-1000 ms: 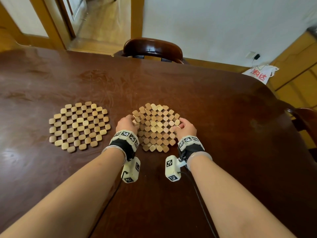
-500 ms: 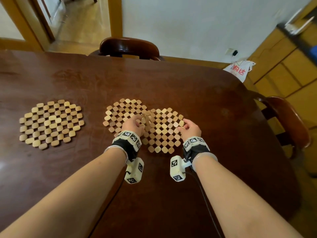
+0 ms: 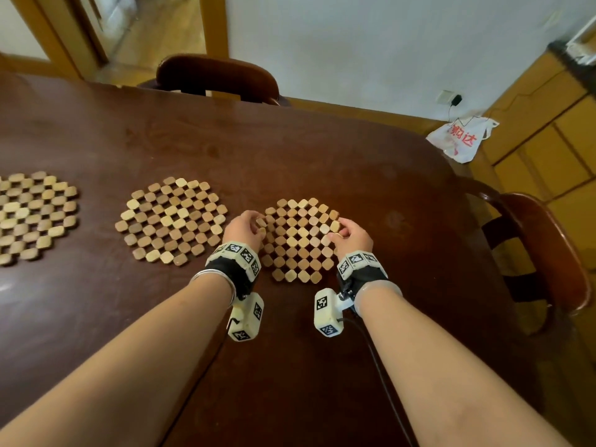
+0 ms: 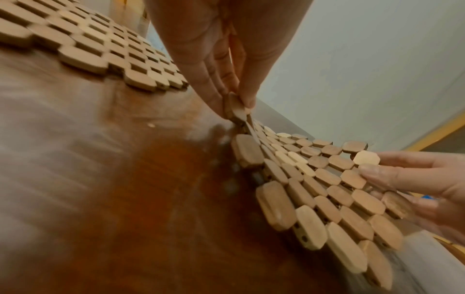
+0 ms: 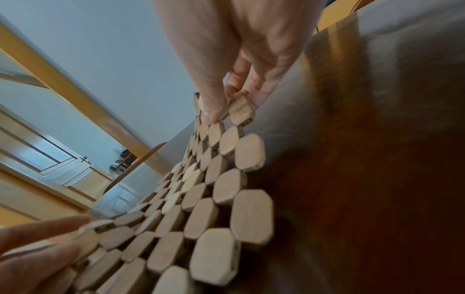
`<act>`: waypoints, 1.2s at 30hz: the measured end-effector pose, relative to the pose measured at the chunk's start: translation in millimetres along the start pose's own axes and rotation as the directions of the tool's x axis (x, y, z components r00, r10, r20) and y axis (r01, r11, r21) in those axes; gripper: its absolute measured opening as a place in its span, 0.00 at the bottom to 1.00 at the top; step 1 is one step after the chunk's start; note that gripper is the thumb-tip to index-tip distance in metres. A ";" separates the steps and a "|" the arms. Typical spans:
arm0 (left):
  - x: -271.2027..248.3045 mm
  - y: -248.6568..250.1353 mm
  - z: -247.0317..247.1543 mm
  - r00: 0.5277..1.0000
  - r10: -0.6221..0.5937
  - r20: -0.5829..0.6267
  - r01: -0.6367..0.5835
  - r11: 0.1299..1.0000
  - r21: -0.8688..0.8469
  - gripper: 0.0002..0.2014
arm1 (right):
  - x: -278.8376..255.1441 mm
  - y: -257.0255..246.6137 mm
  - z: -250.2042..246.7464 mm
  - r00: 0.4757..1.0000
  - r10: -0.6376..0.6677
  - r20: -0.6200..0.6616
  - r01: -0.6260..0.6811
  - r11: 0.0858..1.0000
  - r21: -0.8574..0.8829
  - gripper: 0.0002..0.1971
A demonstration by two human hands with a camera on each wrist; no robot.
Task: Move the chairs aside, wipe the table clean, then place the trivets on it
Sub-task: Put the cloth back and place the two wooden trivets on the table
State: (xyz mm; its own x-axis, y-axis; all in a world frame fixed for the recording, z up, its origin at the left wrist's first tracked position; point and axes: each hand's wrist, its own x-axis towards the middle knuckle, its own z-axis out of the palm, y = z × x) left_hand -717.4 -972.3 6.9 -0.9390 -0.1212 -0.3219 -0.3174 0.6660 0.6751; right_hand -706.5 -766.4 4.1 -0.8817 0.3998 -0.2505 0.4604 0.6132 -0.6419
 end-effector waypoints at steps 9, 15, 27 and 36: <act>23.9 16.7 27.7 0.996 0.041 0.083 -0.065 0.946 0.317 0.25 | 36.8 8.9 1.4 0.995 -0.037 0.093 0.044 0.996 -0.074 0.25; 30.0 22.6 40.2 0.957 0.031 0.290 -0.158 0.890 0.427 0.38 | 46.2 7.1 7.6 0.969 -0.076 0.234 0.126 0.970 -0.206 0.28; 44.5 30.2 33.8 0.942 0.045 0.332 -0.183 0.900 0.396 0.36 | 55.0 -1.8 3.9 0.965 -0.033 0.261 0.110 0.953 -0.283 0.29; 44.1 27.4 34.1 0.949 0.050 0.311 -0.179 0.898 0.402 0.35 | 51.3 -4.9 6.1 0.965 -0.041 0.260 0.123 0.943 -0.308 0.29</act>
State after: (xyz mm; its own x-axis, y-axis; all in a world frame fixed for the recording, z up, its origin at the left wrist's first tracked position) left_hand -763.0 -934.3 -11.4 -0.8658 0.1468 -0.4783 -0.0641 0.9156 0.3970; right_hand -754.7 -753.0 -10.0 -0.8964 0.1834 -0.4036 0.3573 0.8377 -0.4130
